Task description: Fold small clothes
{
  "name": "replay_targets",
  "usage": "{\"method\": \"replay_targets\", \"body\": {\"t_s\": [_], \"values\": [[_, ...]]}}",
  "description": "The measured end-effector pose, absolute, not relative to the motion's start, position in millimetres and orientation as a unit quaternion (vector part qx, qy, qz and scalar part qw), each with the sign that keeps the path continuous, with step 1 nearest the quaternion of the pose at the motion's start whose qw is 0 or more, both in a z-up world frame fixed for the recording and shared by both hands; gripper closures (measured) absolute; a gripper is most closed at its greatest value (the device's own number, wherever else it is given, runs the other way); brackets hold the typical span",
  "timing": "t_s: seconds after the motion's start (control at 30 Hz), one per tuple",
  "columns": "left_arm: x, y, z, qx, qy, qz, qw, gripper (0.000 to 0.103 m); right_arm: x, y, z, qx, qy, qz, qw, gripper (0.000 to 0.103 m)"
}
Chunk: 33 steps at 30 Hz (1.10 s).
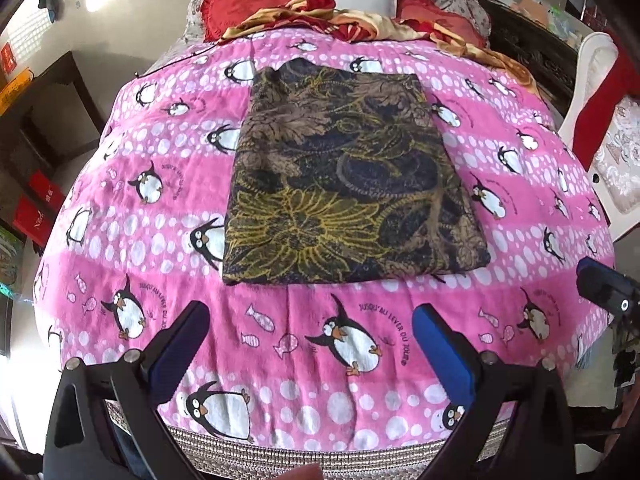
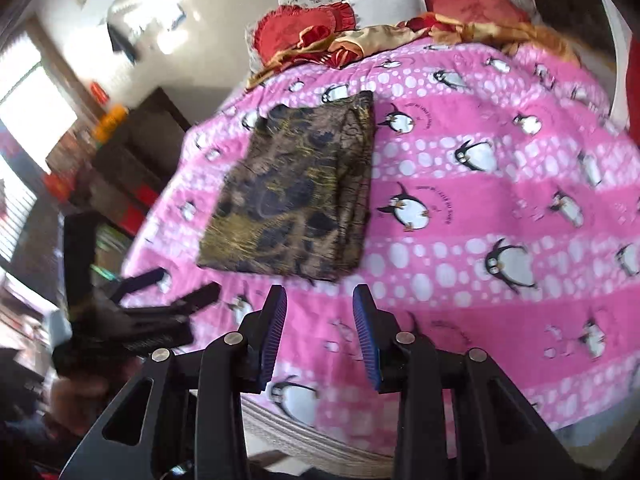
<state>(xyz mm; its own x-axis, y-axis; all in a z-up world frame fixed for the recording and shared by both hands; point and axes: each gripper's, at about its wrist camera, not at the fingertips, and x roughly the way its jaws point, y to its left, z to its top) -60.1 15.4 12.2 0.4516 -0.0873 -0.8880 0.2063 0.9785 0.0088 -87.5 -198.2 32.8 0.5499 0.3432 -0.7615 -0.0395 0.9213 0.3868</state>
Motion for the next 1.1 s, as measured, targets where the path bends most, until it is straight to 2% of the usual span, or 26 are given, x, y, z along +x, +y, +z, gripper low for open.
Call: {"method": "replay_targets", "body": {"t_s": [0.27,0.73,1.1], "values": [[-59,15,6,0.053,0.525,-0.091,0.844,0.0,-85,-202,28,0.155,0.474,0.09,0.862,0.064],[-54,13,-2,0.054,0.535,-0.088,0.838,0.0,-87,-173,41,0.021,0.449,0.081,0.89,0.064],[-56,16,2,0.034,0.522,-0.096,0.847,0.0,-86,-177,40,0.017,0.45,0.072,0.89,0.064]]}}
